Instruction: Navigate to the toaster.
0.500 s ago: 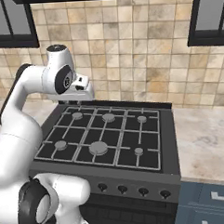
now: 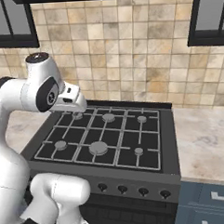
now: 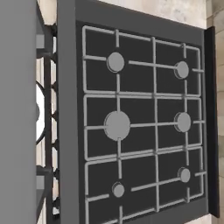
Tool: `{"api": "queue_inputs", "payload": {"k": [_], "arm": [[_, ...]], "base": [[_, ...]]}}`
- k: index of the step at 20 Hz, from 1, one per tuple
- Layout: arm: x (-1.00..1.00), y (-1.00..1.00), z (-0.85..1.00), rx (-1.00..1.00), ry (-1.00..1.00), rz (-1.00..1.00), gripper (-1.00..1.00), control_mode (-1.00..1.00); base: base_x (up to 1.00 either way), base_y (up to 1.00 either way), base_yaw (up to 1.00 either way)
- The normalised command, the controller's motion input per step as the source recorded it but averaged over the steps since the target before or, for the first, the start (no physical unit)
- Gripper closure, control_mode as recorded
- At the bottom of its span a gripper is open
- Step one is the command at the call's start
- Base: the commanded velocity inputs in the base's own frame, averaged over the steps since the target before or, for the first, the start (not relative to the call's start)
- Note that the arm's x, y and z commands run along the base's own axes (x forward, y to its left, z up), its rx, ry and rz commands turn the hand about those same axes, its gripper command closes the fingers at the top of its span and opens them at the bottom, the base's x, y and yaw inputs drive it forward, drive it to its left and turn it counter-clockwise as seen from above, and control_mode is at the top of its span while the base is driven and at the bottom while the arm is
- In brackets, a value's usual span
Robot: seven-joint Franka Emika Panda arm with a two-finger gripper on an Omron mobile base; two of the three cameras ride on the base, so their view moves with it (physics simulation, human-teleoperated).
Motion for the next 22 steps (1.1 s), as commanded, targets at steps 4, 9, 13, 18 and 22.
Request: {"api": "queue_inputs", "payload": {"k": [4, 9, 13, 18, 22], "arm": [[-1.0, 0.0, 0.15, 0.0, -0.18, -0.09, -1.0, -1.0], [-0.95, -0.04, 0.69, 0.03, -0.01, -0.1, -1.0, -1.0], [-0.28, 0.0, 0.7, 0.02, 0.01, -0.05, -1.0, -1.0], [0.0, -0.14, 0.43, 0.05, 0.05, -0.01, -1.0, -1.0], [-0.01, -0.29, 0.02, 0.03, 0.09, 0.01, -1.0, -1.0]], "base": [[0.0, 0.0, 0.0], [0.0, 0.0, 0.0], [0.0, 0.0, 0.0], [0.0, 0.0, 0.0], [0.0, 0.0, 0.0]]}}
